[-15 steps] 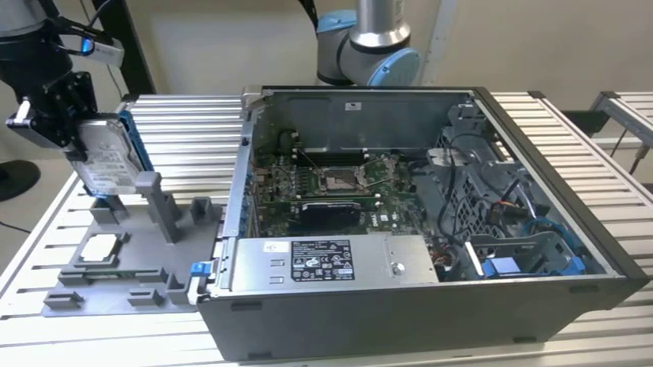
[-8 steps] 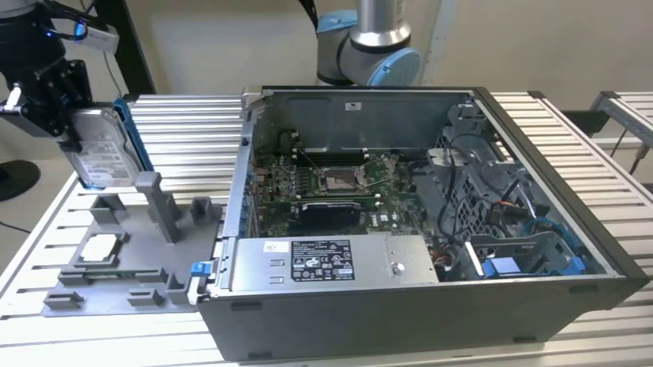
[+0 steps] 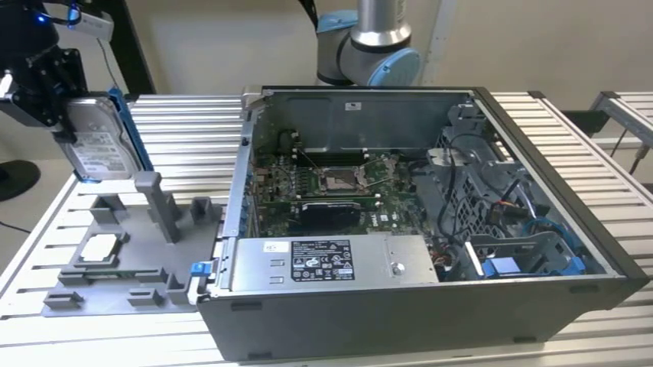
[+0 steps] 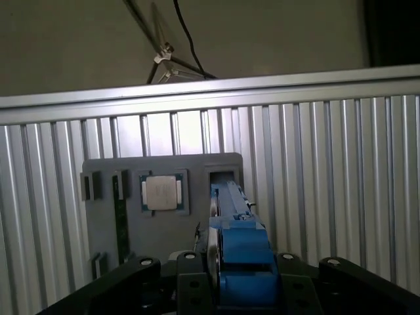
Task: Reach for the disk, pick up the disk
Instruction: 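Pick up the disk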
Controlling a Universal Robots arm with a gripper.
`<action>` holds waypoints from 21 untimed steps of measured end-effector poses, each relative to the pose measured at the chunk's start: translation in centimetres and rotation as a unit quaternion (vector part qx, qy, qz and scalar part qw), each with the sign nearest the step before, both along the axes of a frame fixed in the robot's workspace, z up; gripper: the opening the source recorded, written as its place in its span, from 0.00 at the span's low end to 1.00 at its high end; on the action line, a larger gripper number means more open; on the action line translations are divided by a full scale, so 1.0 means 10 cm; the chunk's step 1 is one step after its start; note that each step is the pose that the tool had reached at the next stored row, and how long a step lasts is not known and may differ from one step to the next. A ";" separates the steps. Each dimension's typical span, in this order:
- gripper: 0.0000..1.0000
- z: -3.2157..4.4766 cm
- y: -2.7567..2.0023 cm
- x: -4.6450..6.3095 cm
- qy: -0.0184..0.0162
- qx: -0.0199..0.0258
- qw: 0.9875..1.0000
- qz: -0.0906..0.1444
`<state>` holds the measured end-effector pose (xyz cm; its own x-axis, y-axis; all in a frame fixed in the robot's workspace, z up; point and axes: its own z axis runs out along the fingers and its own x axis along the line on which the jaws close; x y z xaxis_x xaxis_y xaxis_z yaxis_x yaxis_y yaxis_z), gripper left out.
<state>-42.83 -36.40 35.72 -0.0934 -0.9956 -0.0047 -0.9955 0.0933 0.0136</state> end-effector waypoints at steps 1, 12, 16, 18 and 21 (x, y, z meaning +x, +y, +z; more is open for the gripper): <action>0.00 0.017 0.000 0.00 0.000 0.000 1.000 0.000; 0.00 0.201 0.000 0.00 0.000 0.000 1.000 0.000; 0.00 0.259 0.000 0.00 0.000 0.000 1.000 0.000; 0.00 0.287 0.000 0.00 0.000 0.000 1.000 0.000; 0.00 0.329 0.000 0.00 0.000 0.000 1.000 0.000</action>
<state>-42.83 -36.40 39.01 -0.0934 -0.9956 -0.0048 -0.9955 0.0933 0.0136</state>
